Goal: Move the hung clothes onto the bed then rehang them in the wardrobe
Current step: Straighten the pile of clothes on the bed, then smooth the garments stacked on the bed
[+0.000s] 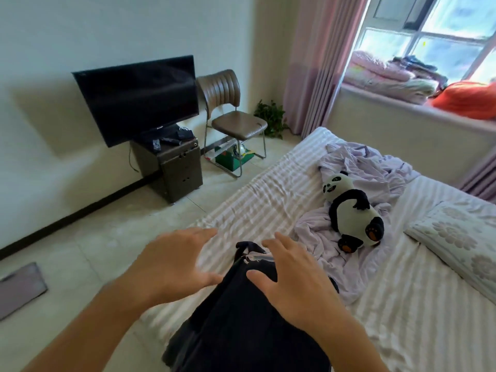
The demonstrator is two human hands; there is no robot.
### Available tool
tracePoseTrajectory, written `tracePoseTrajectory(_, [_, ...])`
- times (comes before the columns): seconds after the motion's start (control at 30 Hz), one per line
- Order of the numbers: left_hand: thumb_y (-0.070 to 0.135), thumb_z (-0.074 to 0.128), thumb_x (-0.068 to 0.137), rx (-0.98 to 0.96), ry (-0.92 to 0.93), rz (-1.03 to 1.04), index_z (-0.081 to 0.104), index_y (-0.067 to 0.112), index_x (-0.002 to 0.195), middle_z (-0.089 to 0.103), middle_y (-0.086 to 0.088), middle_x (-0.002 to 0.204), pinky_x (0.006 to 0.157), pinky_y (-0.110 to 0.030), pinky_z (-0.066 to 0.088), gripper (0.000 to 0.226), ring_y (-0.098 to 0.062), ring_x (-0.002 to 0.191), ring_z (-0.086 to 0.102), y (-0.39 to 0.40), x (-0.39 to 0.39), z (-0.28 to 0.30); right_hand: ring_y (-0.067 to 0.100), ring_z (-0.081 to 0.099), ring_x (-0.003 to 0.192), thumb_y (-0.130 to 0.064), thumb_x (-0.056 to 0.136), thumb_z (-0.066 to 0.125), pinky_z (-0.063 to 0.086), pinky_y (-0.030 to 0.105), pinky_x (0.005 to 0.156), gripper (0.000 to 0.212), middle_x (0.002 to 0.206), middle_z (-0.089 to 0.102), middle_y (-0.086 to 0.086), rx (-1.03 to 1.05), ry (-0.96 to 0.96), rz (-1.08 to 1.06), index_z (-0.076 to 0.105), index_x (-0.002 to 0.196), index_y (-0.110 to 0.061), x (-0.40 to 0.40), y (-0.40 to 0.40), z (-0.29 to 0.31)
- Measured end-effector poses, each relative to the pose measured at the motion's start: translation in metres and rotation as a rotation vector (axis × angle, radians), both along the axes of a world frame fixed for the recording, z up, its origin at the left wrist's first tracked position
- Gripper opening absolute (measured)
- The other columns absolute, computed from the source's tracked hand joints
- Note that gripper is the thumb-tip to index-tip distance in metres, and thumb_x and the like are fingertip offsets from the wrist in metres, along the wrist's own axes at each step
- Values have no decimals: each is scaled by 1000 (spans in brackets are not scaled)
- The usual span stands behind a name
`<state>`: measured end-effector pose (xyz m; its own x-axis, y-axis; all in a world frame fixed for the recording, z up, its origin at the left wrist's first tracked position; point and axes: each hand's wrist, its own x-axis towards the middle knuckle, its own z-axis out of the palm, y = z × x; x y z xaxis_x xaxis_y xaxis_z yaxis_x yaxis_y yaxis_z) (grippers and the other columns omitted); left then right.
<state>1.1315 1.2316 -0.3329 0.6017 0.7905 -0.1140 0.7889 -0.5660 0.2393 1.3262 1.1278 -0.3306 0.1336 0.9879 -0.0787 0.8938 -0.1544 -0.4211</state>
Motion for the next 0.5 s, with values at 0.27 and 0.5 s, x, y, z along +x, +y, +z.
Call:
tracePoseTrajectory(0.27, [71,64,75,124,-12,234,23,42,151,35,20,153,109,-31,35,92,-7,137,39,-84,-180,111,8,32,140,-60,92,52,29,28,110,69,155,30,-15,114,-49,206,28,150,-31,-131,-37,93])
tracePoseTrajectory(0.5, [72,64,75,176,-32,501,23,44,150,36,17,153,109,-34,38,90,-10,136,42,-186,-282,159,11,43,134,-61,90,56,38,31,106,72,152,39,-10,168,-78,477,30,149,-30,-219,-72,147])
